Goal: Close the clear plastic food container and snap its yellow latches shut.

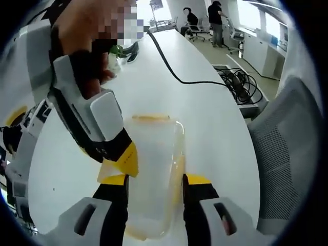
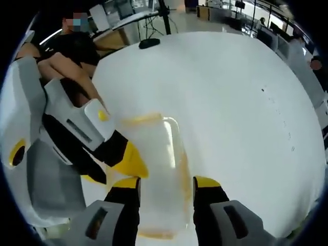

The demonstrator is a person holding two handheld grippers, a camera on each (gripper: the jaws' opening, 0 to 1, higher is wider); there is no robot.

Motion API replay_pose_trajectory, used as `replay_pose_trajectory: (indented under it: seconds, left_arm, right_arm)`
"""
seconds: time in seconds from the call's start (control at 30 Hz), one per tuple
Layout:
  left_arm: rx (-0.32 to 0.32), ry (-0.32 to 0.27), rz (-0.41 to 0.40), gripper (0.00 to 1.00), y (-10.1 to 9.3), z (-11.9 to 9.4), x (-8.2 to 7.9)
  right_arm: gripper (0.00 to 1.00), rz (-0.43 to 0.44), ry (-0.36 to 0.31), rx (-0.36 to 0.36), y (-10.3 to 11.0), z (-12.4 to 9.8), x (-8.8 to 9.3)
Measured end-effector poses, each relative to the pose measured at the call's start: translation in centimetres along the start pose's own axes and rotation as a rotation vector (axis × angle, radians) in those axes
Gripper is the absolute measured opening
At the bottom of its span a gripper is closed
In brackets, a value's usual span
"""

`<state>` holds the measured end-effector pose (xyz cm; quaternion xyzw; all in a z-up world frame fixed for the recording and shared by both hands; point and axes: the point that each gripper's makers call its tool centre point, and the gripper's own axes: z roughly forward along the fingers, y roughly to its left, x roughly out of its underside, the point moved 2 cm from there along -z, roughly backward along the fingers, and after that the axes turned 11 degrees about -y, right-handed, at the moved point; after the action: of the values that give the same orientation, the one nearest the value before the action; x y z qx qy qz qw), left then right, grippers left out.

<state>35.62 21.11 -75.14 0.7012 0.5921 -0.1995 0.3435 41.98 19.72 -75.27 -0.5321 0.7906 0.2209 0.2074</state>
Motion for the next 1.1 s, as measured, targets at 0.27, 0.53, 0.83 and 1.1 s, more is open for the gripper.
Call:
replay_pose_trajectory:
  seconds: [0.27, 0.53, 0.83, 1.1]
  left_arm:
    - [0.019, 0.007, -0.030, 0.46, 0.4, -1.3, 0.6]
    - [0.013, 0.016, -0.050, 0.54, 1.0, -1.8, 1.3]
    - [0.014, 0.013, -0.065, 0.62, 1.7, -1.7, 1.6]
    - [0.033, 0.023, -0.065, 0.72, 2.3, -1.7, 2.3]
  right_arm:
    - [0.45, -0.027, 0.007, 0.043, 0.0, -0.6, 0.2]
    - [0.48, -0.033, -0.014, 0.069, 0.2, -1.1, 0.4]
    - [0.55, -0.039, -0.011, 0.078, 0.9, -1.8, 1.4]
    - [0.62, -0.033, -0.039, 0.072, 2.2, -2.2, 1.9]
